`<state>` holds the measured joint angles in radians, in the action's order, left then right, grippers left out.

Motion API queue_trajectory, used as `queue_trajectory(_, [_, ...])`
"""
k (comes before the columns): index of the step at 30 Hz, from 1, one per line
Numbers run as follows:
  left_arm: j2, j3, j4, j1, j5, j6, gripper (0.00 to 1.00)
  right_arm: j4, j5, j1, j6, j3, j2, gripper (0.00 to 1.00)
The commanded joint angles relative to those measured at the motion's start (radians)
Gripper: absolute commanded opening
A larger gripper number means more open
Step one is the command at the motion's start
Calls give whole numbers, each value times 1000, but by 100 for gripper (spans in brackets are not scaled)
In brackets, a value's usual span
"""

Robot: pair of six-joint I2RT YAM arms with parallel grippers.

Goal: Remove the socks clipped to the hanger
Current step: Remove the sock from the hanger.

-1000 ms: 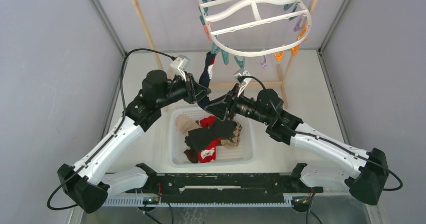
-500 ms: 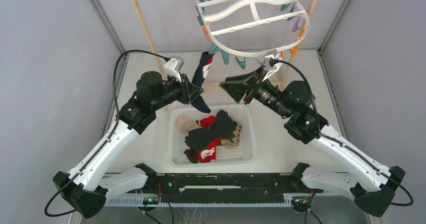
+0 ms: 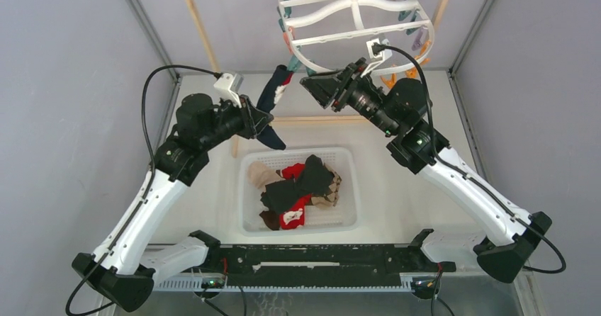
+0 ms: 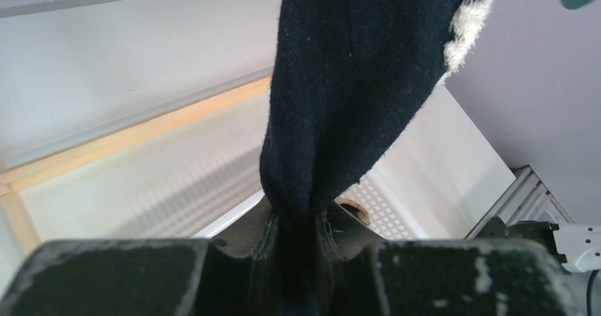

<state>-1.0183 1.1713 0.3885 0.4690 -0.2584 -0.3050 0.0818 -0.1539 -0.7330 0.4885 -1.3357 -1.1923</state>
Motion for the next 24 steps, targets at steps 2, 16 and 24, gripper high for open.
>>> queue_trajectory(2, [26, 82, 21, -56, -20, 14, 21, -9, 43, -9, 28, -113, -49, 44])
queue_trajectory(16, [58, 87, 38, -61, -49, 6, 21, -126, 98, 54, 35, -179, -98, 45])
queue_trajectory(24, [54, 84, 21, -61, -87, -14, 21, -183, 91, 101, 58, -174, -90, 46])
